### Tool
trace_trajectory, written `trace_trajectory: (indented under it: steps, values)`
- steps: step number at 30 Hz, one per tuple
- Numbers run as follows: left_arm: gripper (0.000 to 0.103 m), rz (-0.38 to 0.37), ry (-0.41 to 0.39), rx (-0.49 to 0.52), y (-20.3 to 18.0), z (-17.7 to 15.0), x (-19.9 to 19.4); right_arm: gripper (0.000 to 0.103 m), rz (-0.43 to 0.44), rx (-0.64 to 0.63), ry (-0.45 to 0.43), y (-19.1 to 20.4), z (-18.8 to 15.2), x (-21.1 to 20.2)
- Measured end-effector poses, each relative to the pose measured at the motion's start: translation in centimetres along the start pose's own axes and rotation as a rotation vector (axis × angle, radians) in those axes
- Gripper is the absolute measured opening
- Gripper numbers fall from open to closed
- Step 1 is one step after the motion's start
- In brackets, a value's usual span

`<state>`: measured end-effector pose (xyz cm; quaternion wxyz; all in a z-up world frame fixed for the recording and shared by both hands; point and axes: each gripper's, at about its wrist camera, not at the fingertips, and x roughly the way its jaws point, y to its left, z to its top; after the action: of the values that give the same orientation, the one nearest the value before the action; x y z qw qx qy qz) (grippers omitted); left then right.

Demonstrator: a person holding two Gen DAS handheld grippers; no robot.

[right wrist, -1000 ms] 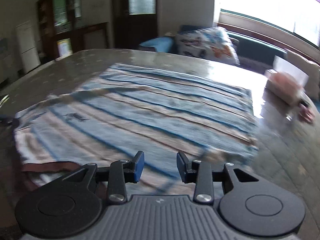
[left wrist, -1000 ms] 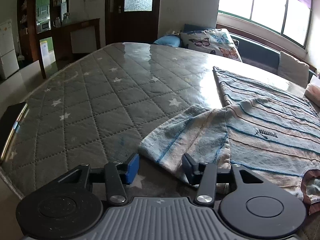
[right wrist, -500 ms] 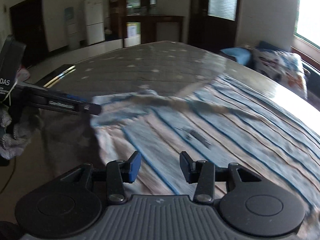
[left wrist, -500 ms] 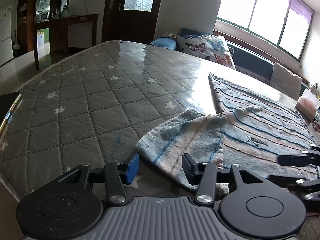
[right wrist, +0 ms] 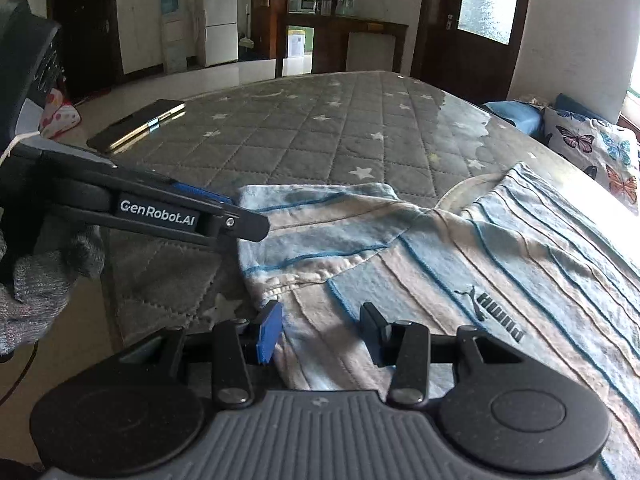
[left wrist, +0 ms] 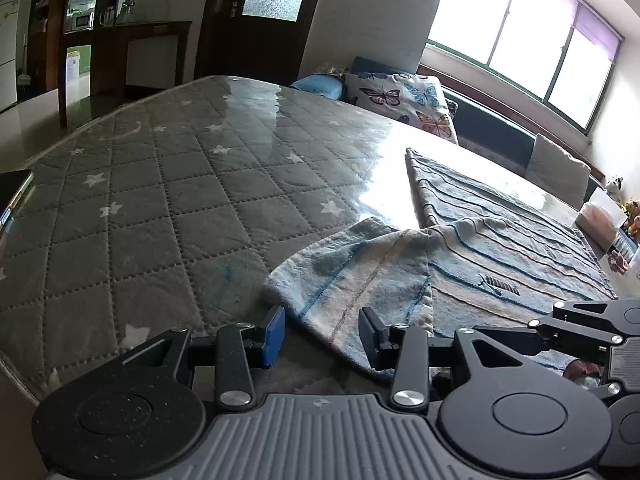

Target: Fold clothes

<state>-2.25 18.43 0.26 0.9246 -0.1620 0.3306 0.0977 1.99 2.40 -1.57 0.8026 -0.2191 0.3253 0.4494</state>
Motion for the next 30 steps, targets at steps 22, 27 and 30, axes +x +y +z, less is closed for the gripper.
trace_trajectory:
  steps: [22,27,30]
  values:
    - [0.002,-0.334,-0.146,0.235,-8.0,1.6,-3.1,0.044,-0.097,0.164,-0.060,-5.2,-3.6,-6.1]
    - [0.002,-0.414,-0.065,0.372,-10.7,-0.2,-1.7,0.044,-0.166,0.240,-0.067,-7.7,-5.6,-8.4]
    - [0.002,-0.426,-0.002,0.441,-11.7,-1.5,-0.7,0.044,-0.186,0.280,-0.066,-8.9,-6.5,-9.1]
